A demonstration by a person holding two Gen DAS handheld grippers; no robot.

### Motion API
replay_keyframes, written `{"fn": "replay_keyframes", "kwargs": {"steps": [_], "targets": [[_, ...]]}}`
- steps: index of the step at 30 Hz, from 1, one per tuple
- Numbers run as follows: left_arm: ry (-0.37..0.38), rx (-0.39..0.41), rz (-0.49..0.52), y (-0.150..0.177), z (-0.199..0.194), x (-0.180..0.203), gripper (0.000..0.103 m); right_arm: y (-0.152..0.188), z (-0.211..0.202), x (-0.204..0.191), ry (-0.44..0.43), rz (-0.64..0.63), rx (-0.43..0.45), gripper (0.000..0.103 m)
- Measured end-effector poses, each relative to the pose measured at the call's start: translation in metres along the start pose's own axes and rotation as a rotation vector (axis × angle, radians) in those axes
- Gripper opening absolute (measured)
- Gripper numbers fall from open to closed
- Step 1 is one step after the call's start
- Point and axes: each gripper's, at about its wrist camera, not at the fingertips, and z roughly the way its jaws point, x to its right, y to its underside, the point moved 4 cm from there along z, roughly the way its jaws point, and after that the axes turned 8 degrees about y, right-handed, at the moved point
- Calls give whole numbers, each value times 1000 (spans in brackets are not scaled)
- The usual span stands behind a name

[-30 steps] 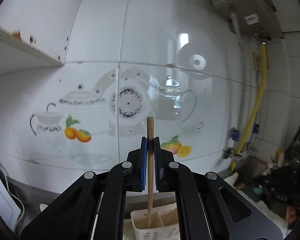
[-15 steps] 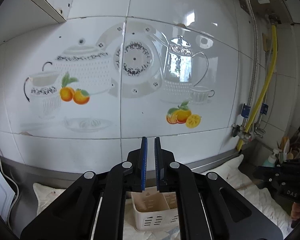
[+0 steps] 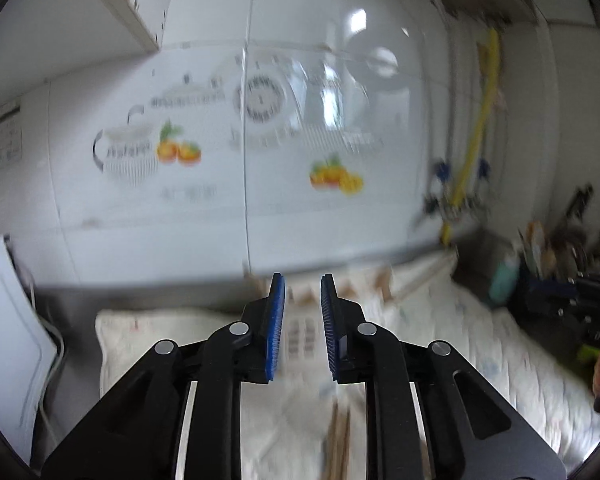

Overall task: Organize utensils
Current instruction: 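Move the left tool back to a chopstick while the right tool returns to another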

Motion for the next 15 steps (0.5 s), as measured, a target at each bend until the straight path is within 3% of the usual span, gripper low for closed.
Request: {"fn": "replay_keyframes", "kwargs": {"steps": [8,15], "targets": [[94,-257,18,132,-20,20,19,104,-8,-38,-57,35,-127,21],[125,-422,-42,207,-12,12,18,164,1,-54,-50,71,-226,21]]}}
